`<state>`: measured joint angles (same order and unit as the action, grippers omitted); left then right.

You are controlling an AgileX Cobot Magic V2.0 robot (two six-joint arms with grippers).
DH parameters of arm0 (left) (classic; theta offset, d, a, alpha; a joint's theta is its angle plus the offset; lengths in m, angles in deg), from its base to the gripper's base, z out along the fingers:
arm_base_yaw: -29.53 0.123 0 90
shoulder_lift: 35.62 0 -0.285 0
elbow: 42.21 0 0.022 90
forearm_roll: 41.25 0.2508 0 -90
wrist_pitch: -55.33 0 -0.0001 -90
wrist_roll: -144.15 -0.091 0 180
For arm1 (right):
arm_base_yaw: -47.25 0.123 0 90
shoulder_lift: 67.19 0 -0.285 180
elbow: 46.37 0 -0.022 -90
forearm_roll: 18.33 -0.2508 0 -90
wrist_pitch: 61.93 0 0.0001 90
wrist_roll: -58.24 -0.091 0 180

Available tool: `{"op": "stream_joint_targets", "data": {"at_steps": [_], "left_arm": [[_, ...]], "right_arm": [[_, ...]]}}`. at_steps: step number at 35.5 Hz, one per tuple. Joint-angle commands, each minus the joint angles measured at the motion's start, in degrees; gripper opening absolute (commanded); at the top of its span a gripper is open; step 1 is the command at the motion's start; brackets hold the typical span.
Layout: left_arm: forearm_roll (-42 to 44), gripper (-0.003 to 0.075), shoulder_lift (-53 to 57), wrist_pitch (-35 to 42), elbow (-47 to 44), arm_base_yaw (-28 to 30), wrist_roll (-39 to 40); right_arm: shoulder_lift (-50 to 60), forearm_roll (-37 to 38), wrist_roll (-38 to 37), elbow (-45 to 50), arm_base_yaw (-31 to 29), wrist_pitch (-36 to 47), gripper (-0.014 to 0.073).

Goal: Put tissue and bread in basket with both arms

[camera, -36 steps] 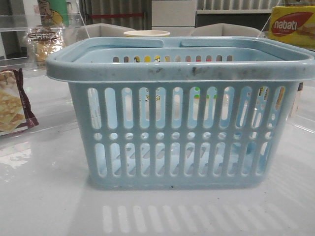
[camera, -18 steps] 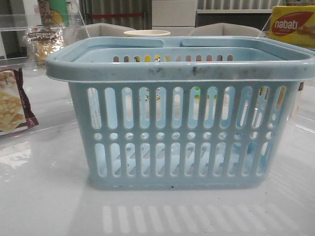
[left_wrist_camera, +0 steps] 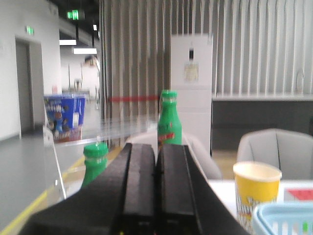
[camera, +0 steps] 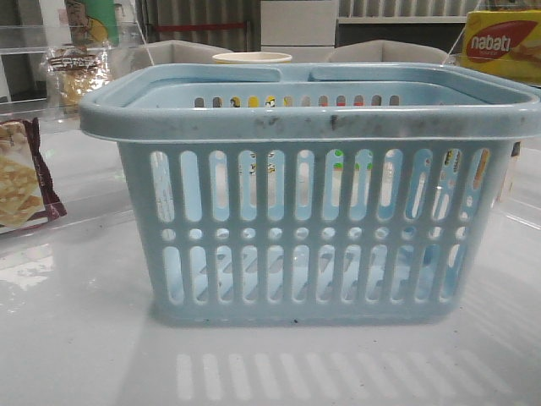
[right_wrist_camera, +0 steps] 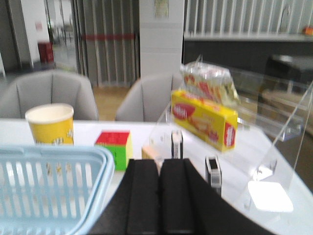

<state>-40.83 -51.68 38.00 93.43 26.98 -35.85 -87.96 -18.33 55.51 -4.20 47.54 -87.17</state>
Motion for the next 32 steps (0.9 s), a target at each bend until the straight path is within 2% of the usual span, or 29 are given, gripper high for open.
{"op": "stream_joint_targets", "data": {"at_steps": [1, 11, 15, 25, 26, 28, 31, 32], "left_arm": [[-0.42, 0.0091, -5.94, -3.71, 5.84, 0.08, 0.0], [-0.42, 0.0091, -15.18, -12.74, 6.6, 0.08, 0.0], [-0.42, 0.0091, -18.15, -15.87, 6.47, 0.08, 0.0], [-0.42, 0.0105, -24.68, -15.81, 5.7, 0.08, 0.0], [-0.42, 0.0134, -25.1, -15.34, 5.7, 0.08, 0.0], [-0.42, 0.0251, -26.09, -14.29, 5.7, 0.08, 0.0], [-1.2, 0.0465, -27.2, -13.78, 5.7, -0.03, 0.0], [-1.67, 0.0522, -27.5, -13.78, 5.7, -0.22, 0.0]], "right_arm": [[-5.46, 0.38, 0.1, -5.08, -0.02, -3.16, 0.0057], [-14.66, 0.43, 0.1, -5.78, -0.02, -13.99, 0.0057], [-17.55, 0.59, 0.1, -5.17, -0.02, -15.33, 0.0057], [-22.5, 0.59, 0.16, -2.85, -0.02, -15.11, 0.0066], [-22.5, 0.59, 0.16, -2.85, -0.02, -15.06, 0.0093], [-22.5, 0.59, 0.16, -2.85, -0.02, -14.93, 0.0209], [-22.5, 0.95, 0.16, -2.85, -0.02, -14.74, 0.0416], [-22.5, 0.93, 0.16, -2.85, -0.02, -14.73, 0.0459]]}}
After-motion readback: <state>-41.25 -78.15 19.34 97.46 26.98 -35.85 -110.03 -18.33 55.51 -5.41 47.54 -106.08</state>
